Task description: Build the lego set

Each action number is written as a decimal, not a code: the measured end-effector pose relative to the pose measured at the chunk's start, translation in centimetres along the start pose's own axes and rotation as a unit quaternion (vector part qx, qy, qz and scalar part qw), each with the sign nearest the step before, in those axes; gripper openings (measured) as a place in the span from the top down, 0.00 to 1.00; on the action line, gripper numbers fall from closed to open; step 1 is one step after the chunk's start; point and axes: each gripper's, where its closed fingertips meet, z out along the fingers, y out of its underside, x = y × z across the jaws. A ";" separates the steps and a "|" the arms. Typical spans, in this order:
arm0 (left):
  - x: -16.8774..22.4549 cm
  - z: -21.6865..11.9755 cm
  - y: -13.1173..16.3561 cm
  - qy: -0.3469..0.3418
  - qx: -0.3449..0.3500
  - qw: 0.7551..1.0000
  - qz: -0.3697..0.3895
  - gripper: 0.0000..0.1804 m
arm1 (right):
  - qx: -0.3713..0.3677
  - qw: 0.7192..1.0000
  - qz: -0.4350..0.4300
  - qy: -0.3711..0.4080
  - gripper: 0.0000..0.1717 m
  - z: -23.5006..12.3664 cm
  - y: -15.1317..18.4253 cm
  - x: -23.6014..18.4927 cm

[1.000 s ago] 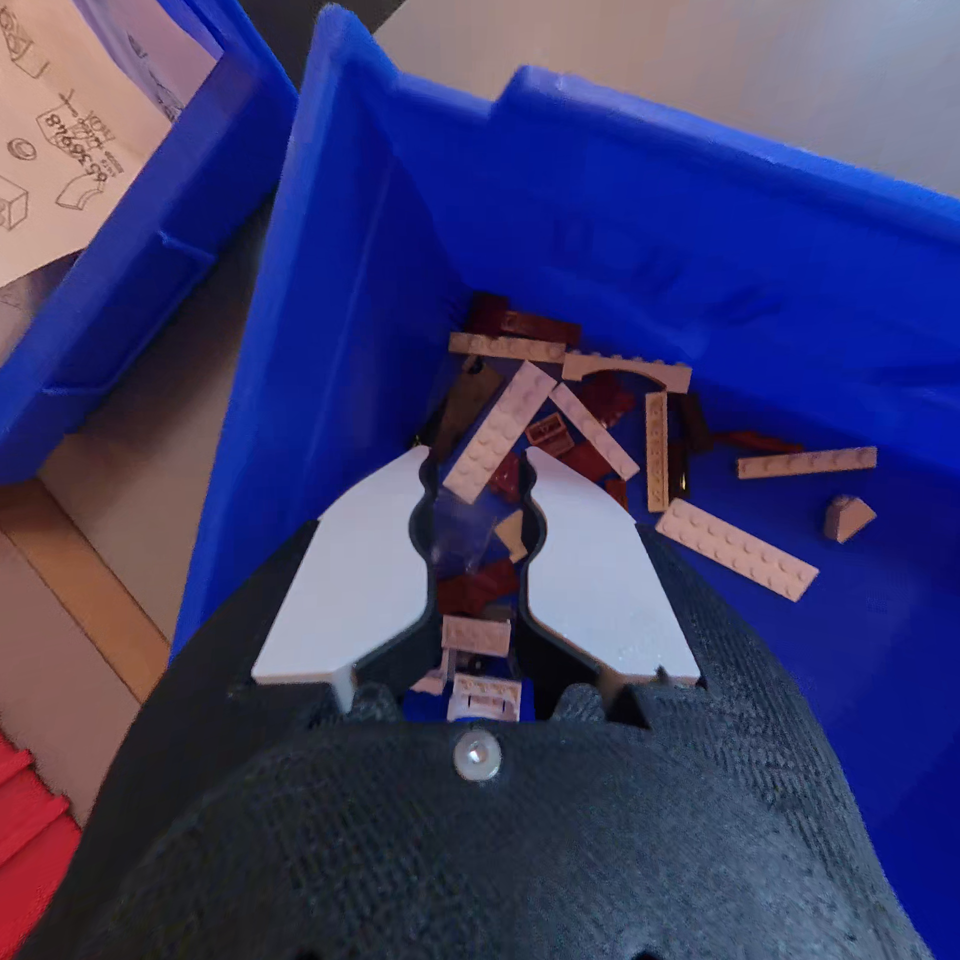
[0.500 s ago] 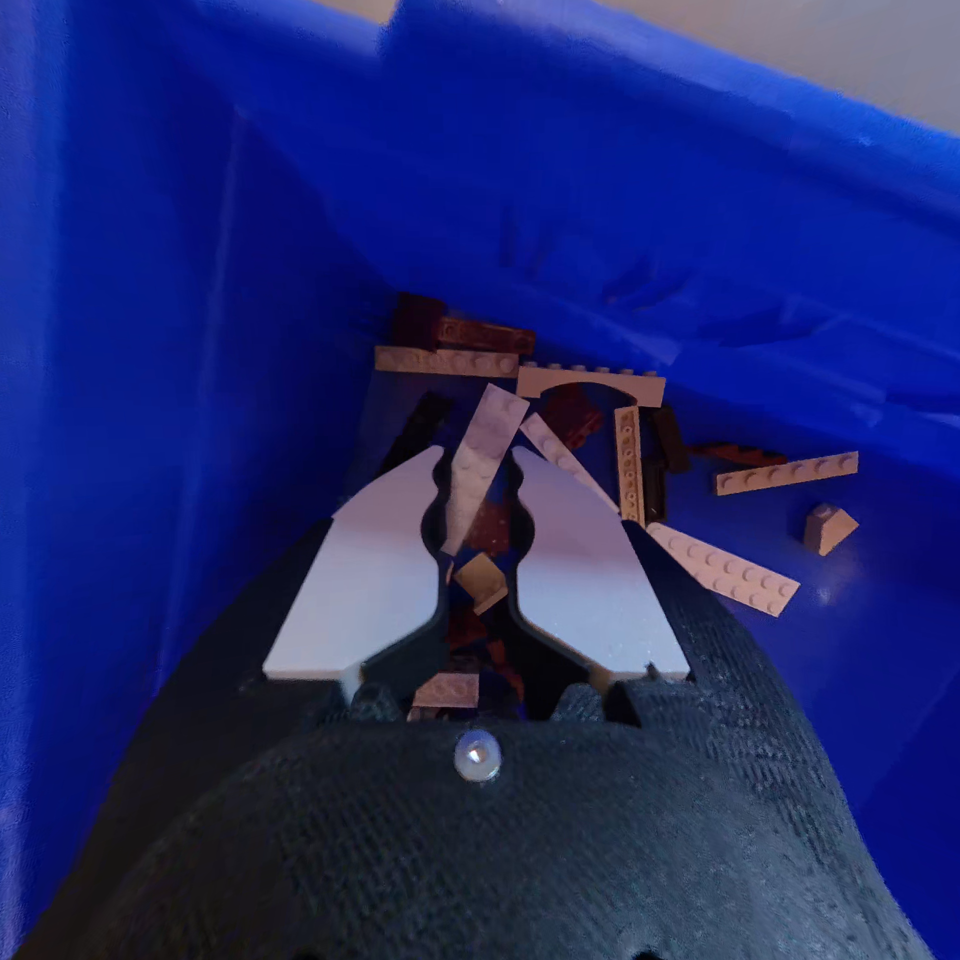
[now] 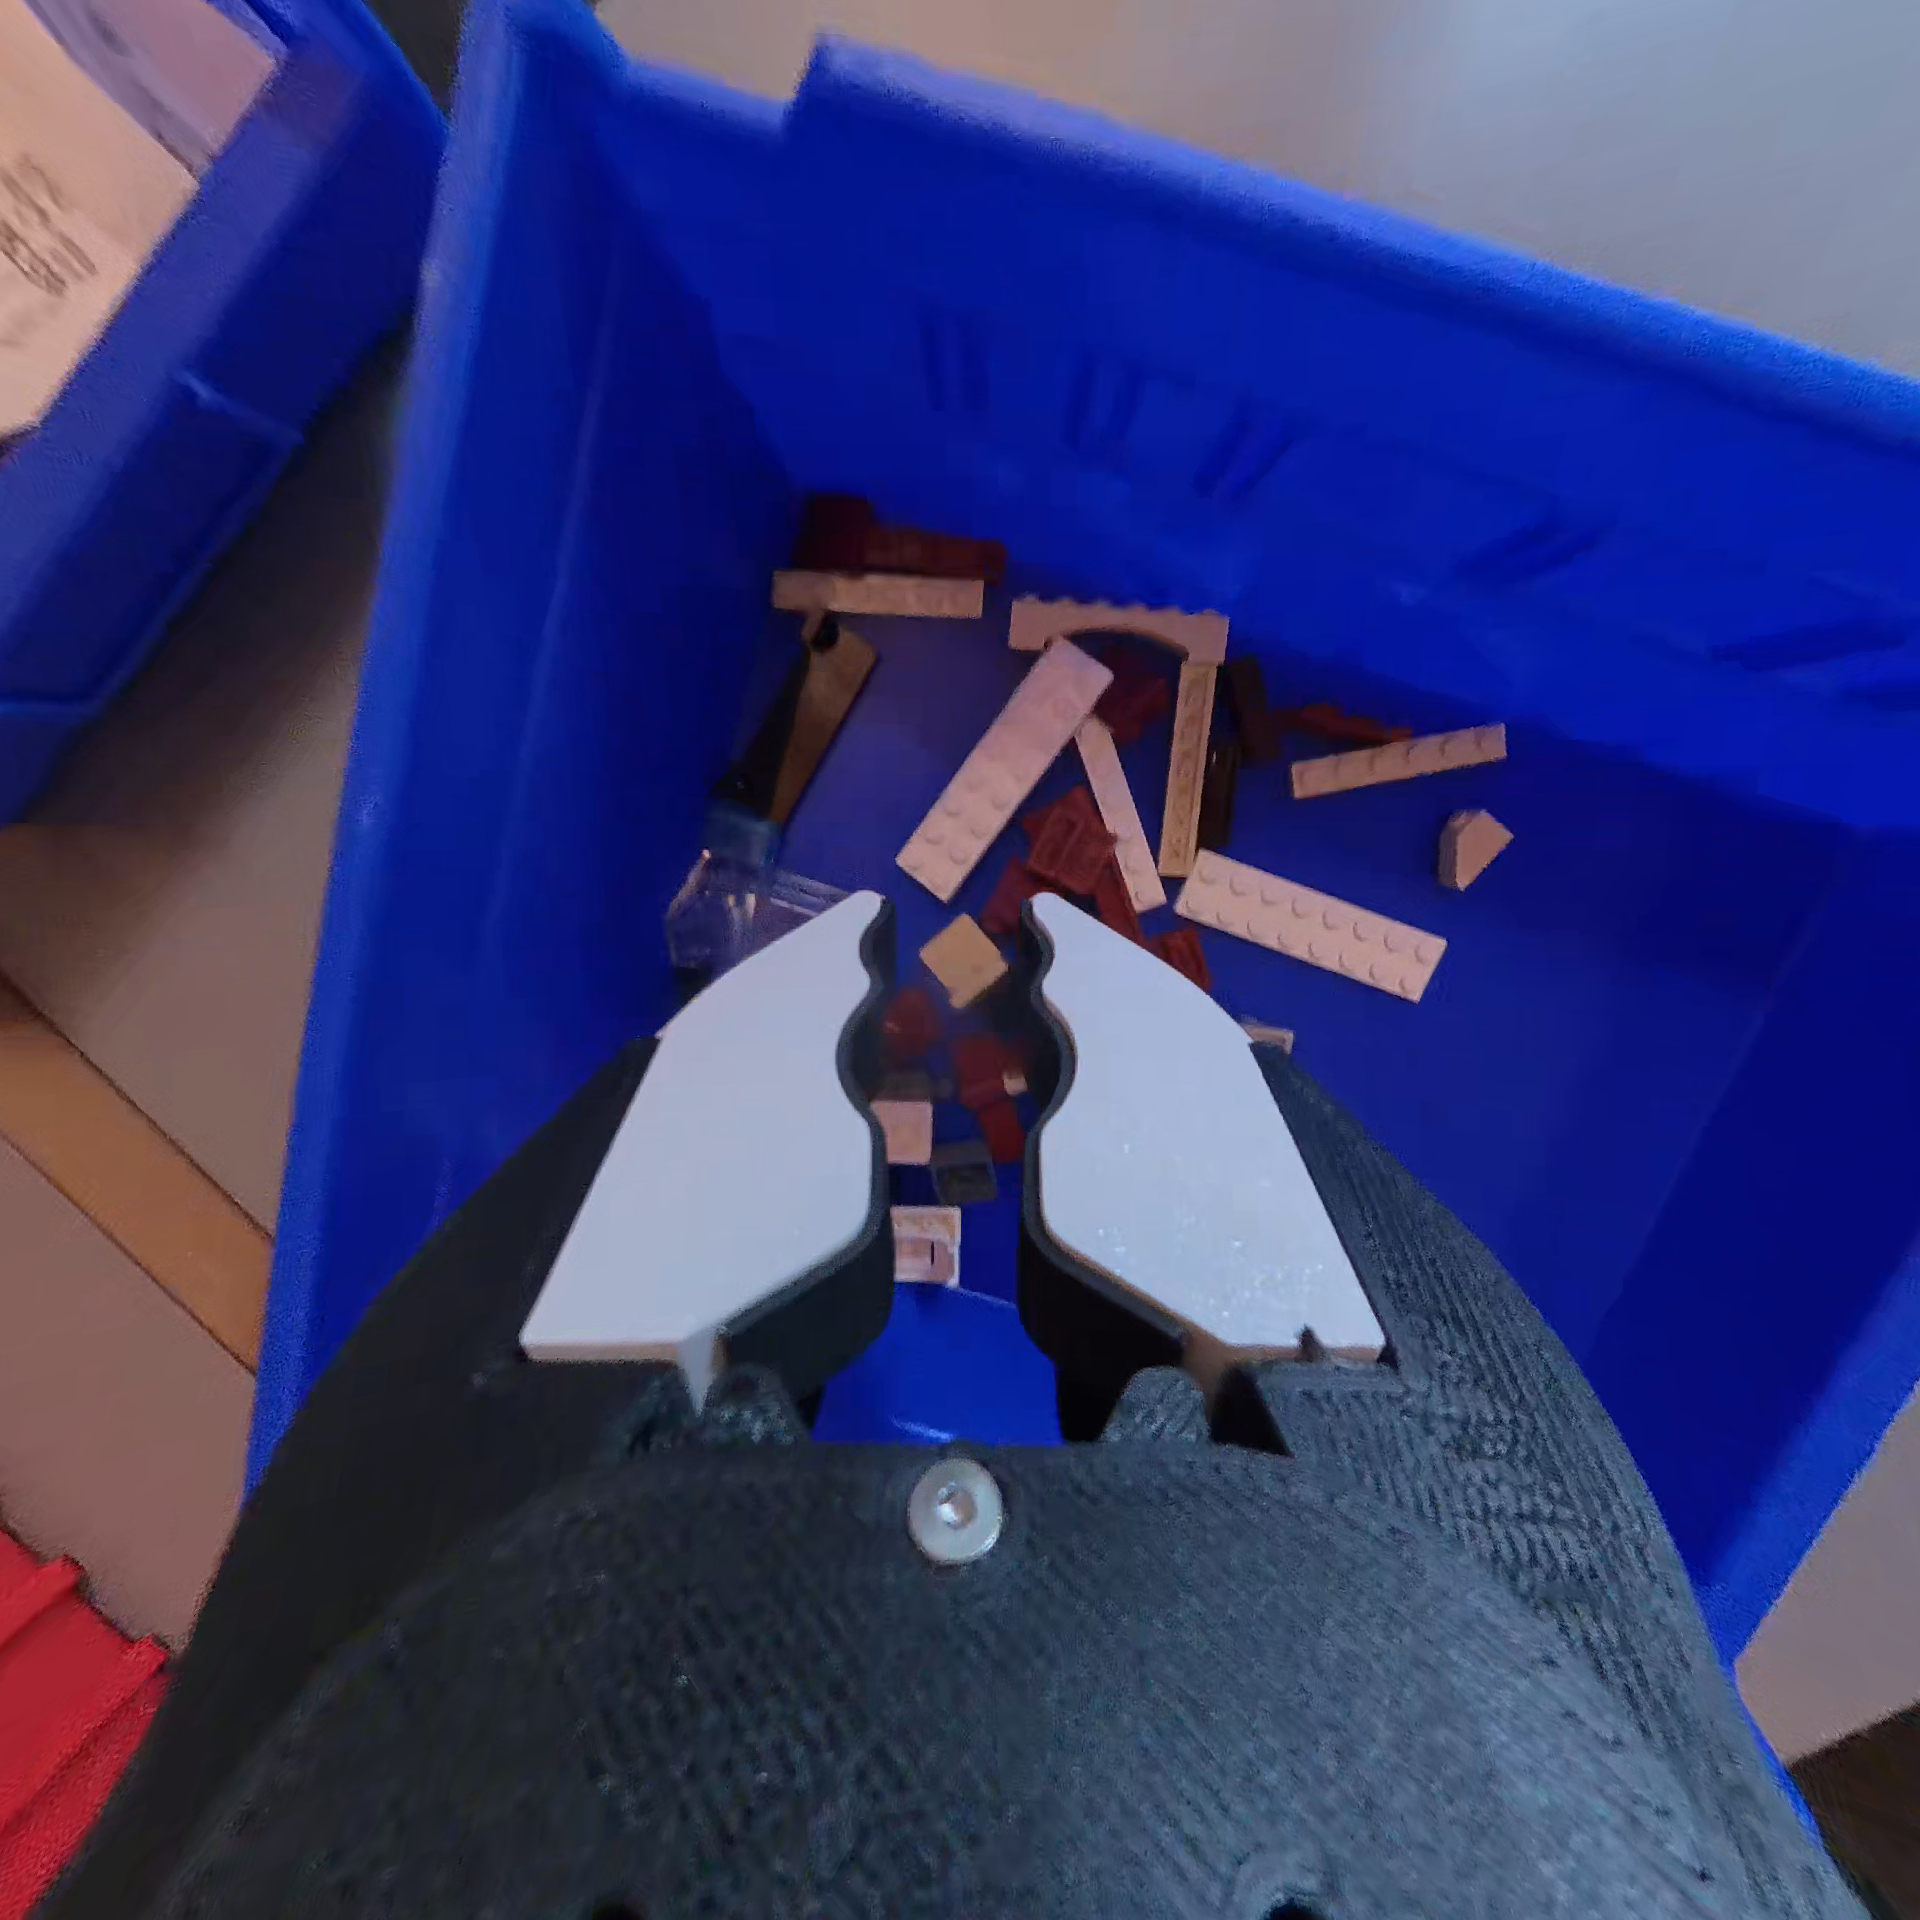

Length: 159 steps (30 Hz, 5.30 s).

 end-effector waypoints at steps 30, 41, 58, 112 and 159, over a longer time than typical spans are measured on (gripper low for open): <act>2.6 1.8 10.1 0.032 -0.313 0.932 0.178 0.92 | -0.003 1.000 0.001 0.001 0.81 0.0 0.2 0.1; 1.3 -0.6 3.6 -0.005 -0.149 0.978 0.146 0.85 | 0.003 1.000 0.003 -0.002 0.81 -0.3 -0.1 0.1; -2.3 2.4 7.9 -0.019 -0.349 0.927 0.134 0.80 | -0.006 1.000 0.005 -0.001 0.81 -0.1 0.4 0.1; -1.0 -0.2 3.3 0.006 -0.233 0.957 0.172 0.78 | 0.001 1.000 0.008 -0.010 0.81 -0.3 0.1 -0.2; 4.8 1.6 5.6 0.112 -0.183 0.960 0.181 0.73 | -0.009 1.000 0.008 -0.007 0.81 -0.1 0.6 -0.2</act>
